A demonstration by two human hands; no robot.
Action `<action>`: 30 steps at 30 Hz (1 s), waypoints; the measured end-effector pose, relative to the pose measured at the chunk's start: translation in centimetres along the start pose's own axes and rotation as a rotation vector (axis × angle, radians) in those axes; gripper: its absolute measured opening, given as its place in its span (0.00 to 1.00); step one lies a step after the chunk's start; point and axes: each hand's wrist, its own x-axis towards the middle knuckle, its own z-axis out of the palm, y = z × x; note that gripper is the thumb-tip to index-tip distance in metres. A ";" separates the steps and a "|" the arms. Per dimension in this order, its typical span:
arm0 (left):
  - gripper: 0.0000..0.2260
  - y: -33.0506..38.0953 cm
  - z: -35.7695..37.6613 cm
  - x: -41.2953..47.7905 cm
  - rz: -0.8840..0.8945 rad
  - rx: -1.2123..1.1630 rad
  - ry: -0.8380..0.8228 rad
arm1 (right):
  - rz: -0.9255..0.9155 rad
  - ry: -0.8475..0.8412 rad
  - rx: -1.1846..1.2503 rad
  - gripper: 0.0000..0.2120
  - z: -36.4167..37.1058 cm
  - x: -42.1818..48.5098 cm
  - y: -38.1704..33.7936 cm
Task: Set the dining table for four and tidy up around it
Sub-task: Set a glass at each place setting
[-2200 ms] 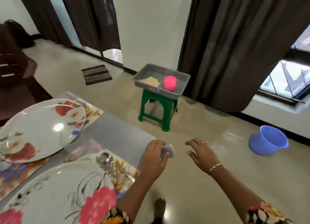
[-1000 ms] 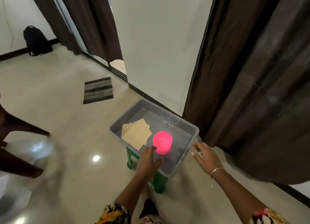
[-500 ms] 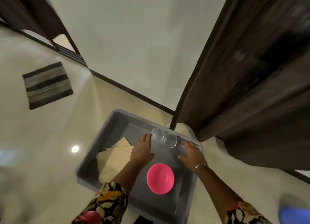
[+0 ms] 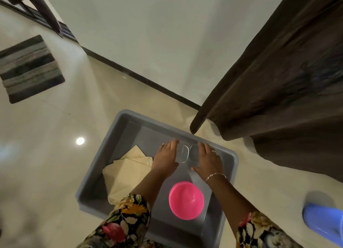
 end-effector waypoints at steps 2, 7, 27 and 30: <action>0.31 -0.2 0.5 -0.1 -0.005 0.005 0.016 | 0.003 0.033 -0.015 0.38 0.5 0.2 -0.2; 0.32 -0.8 0.3 -1.4 -0.044 -0.037 0.037 | -0.019 0.123 -0.015 0.28 1.1 -0.4 0.0; 0.26 7.6 -0.3 -35.6 -0.337 -0.769 1.064 | -0.810 0.257 0.783 0.30 -5.7 -23.5 -5.8; 0.27 5.9 0.1 -39.5 -0.424 -0.806 1.200 | -0.947 0.186 0.725 0.30 -5.3 -26.0 -9.7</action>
